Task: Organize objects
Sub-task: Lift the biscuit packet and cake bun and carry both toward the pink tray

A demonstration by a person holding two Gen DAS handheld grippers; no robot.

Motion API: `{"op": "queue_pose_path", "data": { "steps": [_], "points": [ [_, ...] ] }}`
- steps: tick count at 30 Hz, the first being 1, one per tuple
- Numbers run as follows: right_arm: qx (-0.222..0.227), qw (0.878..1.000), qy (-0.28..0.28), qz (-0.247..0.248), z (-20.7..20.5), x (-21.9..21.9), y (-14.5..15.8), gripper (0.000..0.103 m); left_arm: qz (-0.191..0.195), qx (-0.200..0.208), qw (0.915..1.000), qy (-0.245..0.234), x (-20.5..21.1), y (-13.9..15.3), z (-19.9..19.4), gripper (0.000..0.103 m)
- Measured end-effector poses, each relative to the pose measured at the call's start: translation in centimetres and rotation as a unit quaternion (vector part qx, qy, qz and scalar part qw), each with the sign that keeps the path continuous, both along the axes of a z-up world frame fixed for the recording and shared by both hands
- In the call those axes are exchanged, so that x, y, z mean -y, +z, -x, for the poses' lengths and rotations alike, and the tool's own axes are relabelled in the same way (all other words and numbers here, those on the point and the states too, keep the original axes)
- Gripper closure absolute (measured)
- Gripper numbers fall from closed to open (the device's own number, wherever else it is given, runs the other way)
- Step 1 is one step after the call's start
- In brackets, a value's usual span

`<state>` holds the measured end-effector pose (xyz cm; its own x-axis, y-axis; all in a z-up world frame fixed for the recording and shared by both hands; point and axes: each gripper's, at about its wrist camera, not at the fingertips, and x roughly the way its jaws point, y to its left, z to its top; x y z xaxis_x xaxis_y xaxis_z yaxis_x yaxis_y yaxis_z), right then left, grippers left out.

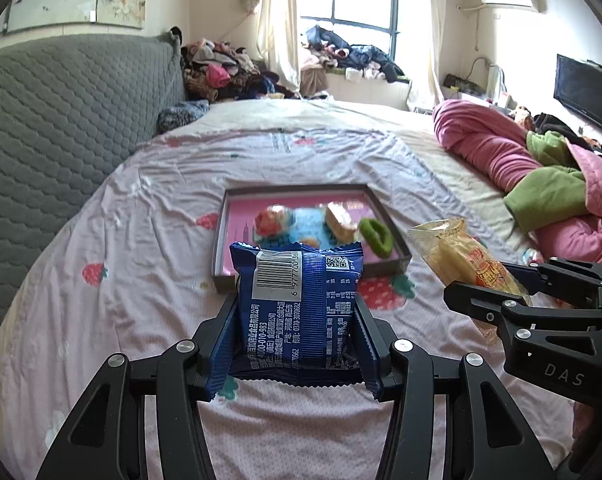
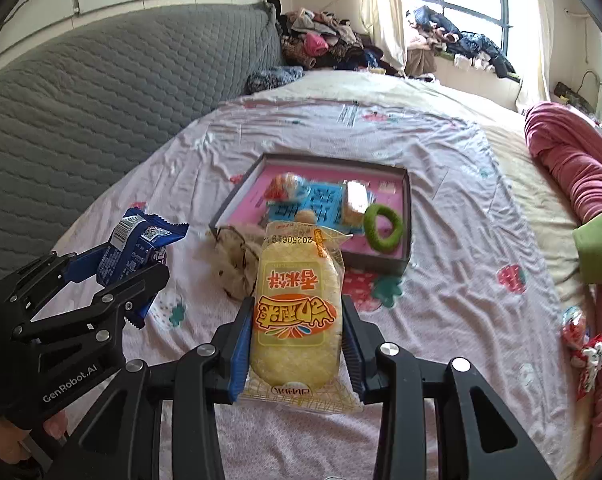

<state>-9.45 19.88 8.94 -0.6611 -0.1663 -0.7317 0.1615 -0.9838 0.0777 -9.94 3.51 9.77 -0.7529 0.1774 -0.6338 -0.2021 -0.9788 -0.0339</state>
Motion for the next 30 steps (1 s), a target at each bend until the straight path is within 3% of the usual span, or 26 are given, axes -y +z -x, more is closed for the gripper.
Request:
{"op": "queue_pose_path", "data": {
  "steps": [19,30],
  "points": [
    [-0.049,0.999,0.003,-0.003,2.1,-0.1,5.4,0.063,0.004,-0.035,0.9994,0.001,-0.4,4.7,3.2,0.049],
    [-0.069,0.998,0.009,-0.004,4.3,0.6,6.8,0.063,0.006,-0.045,0.9989,0.006,0.3,5.8,6.2,0.049]
  ]
}}
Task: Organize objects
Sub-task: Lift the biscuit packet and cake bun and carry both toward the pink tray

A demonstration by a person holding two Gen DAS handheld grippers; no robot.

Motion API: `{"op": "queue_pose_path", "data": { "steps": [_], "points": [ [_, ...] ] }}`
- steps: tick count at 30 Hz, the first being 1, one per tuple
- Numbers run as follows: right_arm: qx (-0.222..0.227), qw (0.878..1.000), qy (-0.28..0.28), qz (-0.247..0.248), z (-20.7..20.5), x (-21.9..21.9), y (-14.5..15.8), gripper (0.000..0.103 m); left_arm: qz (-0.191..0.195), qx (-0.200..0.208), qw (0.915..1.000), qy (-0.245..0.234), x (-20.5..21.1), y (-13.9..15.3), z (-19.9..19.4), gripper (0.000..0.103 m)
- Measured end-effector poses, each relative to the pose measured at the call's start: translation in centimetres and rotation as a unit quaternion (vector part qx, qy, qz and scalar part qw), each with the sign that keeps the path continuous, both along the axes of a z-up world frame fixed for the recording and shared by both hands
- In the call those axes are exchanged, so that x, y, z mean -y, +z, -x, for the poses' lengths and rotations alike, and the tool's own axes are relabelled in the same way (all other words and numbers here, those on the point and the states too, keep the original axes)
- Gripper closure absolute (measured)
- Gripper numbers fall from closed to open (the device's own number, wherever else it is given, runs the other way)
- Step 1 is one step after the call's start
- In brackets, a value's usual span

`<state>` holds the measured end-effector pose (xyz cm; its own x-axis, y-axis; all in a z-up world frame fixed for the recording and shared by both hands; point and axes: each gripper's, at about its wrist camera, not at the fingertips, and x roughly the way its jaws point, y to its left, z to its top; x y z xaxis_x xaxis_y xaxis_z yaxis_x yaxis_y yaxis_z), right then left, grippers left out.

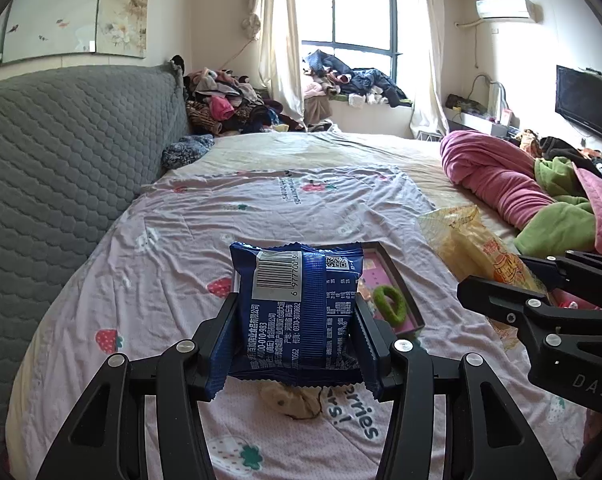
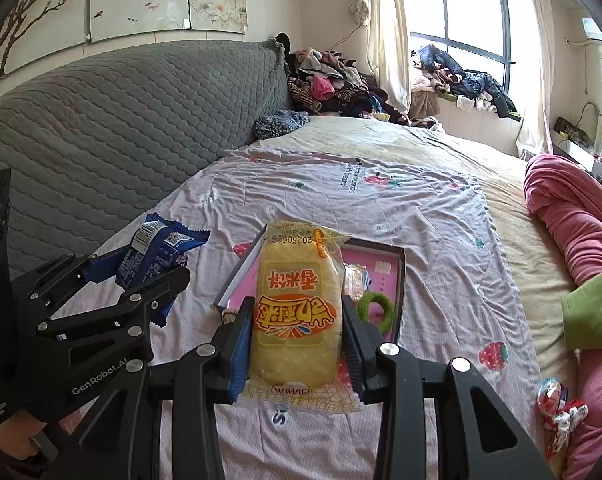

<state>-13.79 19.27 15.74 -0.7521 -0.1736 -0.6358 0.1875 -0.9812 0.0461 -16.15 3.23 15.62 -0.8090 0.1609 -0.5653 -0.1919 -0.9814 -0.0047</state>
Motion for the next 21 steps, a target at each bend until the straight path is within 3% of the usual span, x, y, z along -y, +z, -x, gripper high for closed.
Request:
{"op": "queue_pose_path", "data": {
  "steps": [21],
  "points": [
    [-0.025,1.000,-0.001,0.002,3.6,-0.4,0.8,0.063,0.007,-0.004,1.0000,0.000,-0.4,-0.2,4.4,0.049]
  ]
}}
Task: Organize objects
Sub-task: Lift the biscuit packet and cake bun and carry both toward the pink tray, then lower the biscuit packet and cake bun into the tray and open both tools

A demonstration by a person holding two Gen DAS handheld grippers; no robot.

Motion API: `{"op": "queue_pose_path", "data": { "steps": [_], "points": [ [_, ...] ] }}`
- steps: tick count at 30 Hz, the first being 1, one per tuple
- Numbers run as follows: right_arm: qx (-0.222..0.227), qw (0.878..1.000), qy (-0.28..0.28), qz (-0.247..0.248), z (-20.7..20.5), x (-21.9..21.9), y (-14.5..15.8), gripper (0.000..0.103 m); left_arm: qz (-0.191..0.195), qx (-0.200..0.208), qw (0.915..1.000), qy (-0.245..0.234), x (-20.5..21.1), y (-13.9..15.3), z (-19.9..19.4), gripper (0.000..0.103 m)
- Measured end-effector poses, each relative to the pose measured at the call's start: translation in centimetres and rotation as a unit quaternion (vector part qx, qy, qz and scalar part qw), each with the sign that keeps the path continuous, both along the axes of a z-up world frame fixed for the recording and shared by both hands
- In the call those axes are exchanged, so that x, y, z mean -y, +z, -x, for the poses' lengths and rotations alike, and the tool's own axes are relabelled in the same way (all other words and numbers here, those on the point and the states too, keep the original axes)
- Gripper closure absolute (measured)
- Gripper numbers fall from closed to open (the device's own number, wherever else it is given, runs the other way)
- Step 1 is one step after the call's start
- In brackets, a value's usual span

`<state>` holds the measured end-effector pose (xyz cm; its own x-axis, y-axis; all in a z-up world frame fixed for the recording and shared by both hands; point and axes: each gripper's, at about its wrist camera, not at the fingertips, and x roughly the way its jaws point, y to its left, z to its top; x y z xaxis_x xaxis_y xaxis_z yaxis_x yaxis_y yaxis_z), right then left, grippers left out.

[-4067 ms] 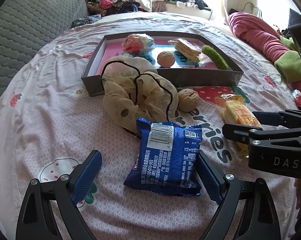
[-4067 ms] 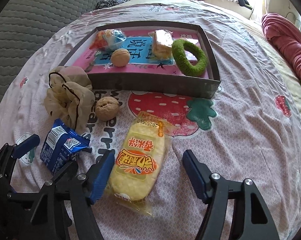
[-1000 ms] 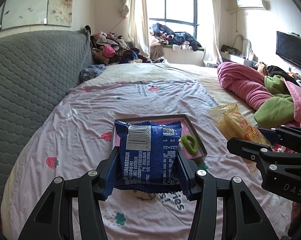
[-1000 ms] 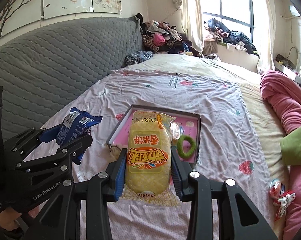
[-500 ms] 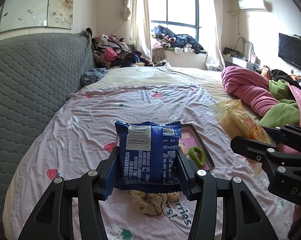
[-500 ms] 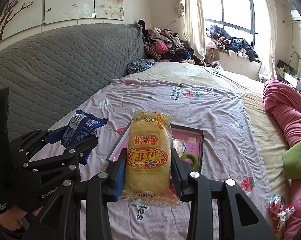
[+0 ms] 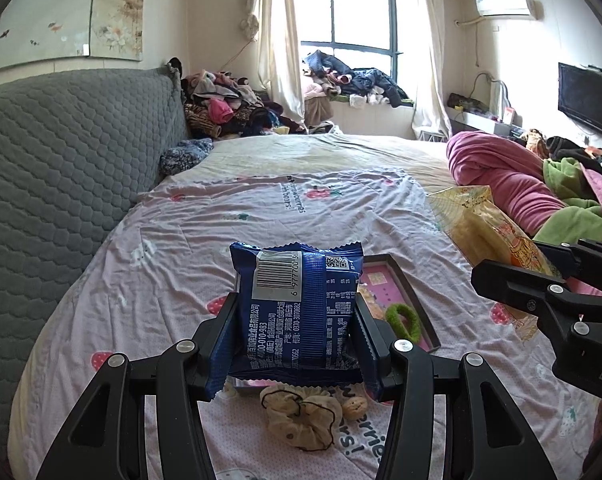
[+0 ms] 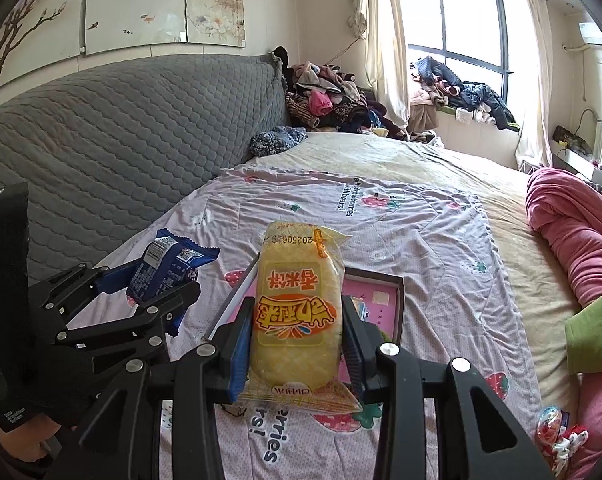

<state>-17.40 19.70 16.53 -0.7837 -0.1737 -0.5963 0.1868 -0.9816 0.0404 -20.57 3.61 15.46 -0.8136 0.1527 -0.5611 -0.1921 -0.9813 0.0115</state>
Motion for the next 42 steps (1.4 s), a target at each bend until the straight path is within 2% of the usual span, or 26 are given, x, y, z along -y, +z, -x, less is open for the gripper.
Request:
{"op": "queue_pose_path", "data": {
  "steps": [14,23,32,42],
  "points": [
    [-0.013,1.000,0.005,-0.005,1.9,0.3,1.0,0.063,0.004,-0.002,1.0000,0.005,0.1,0.3,2.2,0.049],
    [-0.018,1.000,0.004,0.004,4.1,-0.4,-0.1,0.063,0.007,0.000,0.9999,0.008,0.4,-0.9,4.7,0.049],
    [-0.009,1.000,0.008,0.004,7.5,-0.2,-2.7,0.063,0.011,0.019,0.9998,0.005,0.4,-4.9,8.0,0.049],
    [0.021,1.000,0.008,-0.003,11.3,0.0,-8.5,0.063,0.028,0.045,0.9986,0.009,0.8,-10.5,11.7,0.049]
  ]
}}
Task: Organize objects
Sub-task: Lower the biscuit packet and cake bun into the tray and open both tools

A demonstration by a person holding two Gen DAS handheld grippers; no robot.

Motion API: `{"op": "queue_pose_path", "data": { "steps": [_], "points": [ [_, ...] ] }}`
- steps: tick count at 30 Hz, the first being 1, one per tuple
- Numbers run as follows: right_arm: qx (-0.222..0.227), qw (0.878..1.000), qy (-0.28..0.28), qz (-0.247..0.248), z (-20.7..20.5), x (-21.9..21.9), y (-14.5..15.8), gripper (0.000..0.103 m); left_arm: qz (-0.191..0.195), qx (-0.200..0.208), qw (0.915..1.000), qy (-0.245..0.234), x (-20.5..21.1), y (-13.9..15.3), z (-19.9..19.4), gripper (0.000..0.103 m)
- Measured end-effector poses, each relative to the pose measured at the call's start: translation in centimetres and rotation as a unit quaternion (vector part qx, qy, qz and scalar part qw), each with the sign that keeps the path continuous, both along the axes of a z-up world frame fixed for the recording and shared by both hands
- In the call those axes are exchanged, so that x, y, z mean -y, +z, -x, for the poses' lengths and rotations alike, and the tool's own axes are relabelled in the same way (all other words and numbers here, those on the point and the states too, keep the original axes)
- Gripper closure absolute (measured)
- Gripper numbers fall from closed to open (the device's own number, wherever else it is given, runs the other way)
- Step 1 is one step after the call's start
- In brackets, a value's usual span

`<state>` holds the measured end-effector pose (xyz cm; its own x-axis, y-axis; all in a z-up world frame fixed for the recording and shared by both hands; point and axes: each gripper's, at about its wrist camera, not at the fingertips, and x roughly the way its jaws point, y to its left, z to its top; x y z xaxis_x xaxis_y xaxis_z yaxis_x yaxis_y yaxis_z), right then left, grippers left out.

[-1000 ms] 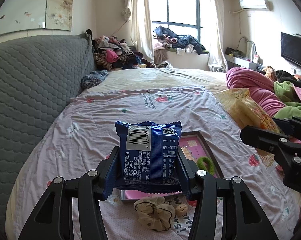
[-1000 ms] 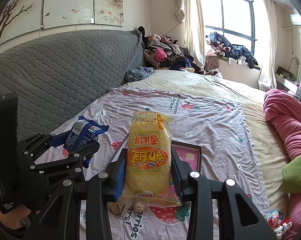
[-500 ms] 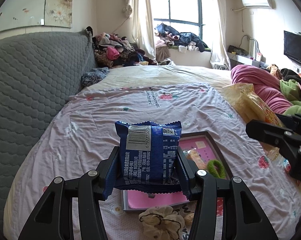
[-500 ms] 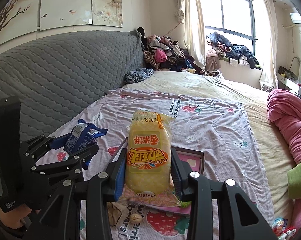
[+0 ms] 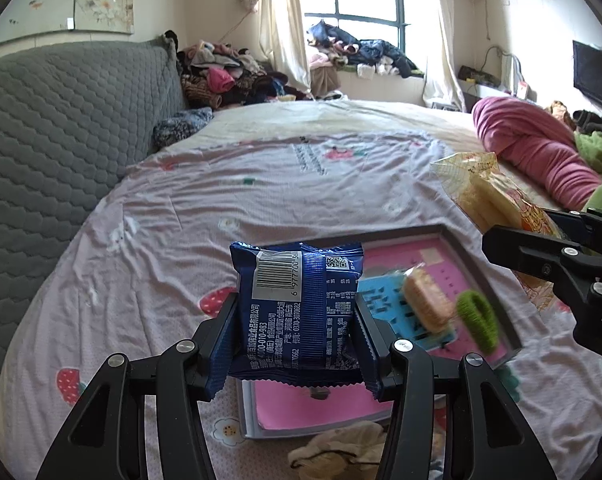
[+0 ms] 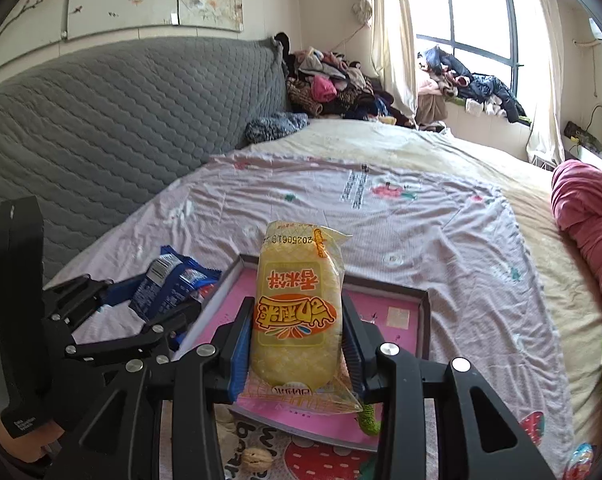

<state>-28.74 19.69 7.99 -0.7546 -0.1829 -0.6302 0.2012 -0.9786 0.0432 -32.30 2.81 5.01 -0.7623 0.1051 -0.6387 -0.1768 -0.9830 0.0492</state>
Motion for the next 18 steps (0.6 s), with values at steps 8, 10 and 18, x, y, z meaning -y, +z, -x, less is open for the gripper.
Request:
{"op": "queue_pose_path", "data": {
  "steps": [8,10,18],
  "points": [
    [0.031,1.000,-0.002,0.003,2.7,0.5,-5.2,0.063,0.000,0.031,0.9994,0.012,1.5,-4.8,2.2,0.049],
    [0.038,0.999,-0.004,0.003,3.1,0.6,-6.5,0.063,-0.001,0.041,0.9991,0.013,1.8,-6.0,2.5,0.049],
    [0.054,0.998,-0.012,-0.008,4.1,1.0,-10.0,0.063,-0.005,0.054,0.9985,0.011,2.3,-9.0,2.8,0.049]
  ]
}}
